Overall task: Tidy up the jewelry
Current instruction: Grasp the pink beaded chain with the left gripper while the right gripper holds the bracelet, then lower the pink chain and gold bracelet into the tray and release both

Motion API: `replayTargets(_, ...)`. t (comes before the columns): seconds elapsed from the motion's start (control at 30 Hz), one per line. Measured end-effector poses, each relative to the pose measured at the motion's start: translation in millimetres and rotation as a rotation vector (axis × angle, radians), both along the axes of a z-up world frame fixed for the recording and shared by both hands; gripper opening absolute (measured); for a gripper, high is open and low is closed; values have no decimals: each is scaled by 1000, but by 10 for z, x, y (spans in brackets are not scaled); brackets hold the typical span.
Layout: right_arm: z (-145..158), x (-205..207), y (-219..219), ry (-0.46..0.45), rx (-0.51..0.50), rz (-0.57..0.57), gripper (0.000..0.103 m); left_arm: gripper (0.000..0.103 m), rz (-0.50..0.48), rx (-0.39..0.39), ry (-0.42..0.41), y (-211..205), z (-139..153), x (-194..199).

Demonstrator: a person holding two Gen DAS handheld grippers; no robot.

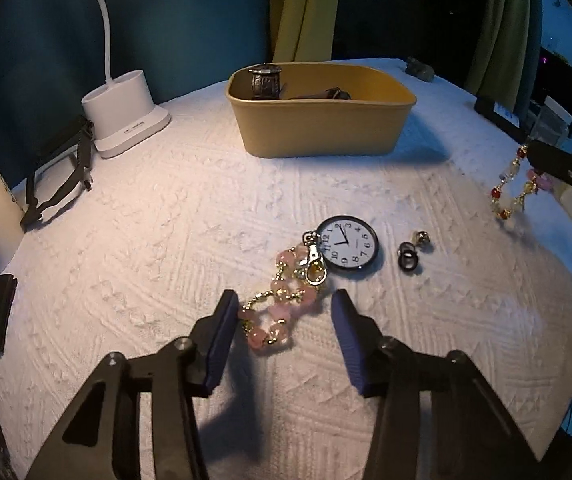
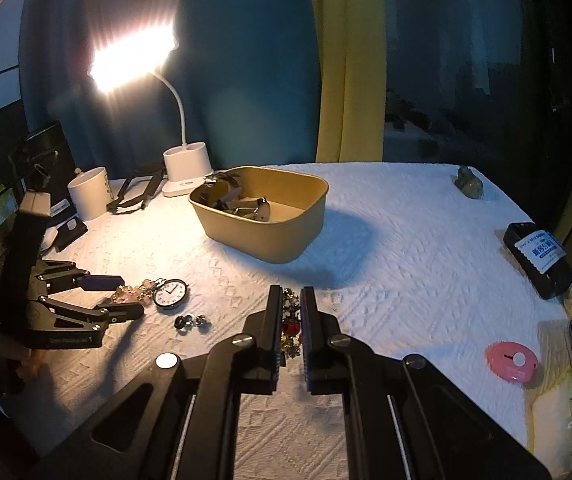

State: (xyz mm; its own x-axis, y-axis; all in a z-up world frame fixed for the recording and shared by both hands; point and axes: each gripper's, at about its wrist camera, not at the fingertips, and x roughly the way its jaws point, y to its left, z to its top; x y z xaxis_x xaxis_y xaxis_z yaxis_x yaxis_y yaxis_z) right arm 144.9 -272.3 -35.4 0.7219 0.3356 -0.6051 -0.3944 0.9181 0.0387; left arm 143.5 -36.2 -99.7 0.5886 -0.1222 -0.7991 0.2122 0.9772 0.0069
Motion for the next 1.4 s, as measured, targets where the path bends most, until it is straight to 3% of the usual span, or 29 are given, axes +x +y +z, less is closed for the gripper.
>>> replayTargets(0.03,-9,5,-6,2,2,-1,8,37,-7,-2,-7,-7,1,-17)
replayTargets(0.07,-17,5,1,2,3,-1,8,26,-21,-10,-8,-21,4,-30)
replayTargets(0.13,-21,8,6,2,2,3,8,16,-28,-1,-13,-56,7,-53)
replayTargets(0.27,-5,-14,28,-4,1,10,8,12,-25,-20,-11,-43,32,-95)
replayTargets(0.8,206,-63,138,-62,-6,25,8,11,11,-72,-168,151,652,-320)
replayTargets(1.4,377,221,175,-113,5,32,8,11,-39,-85,-271,30,992,5)
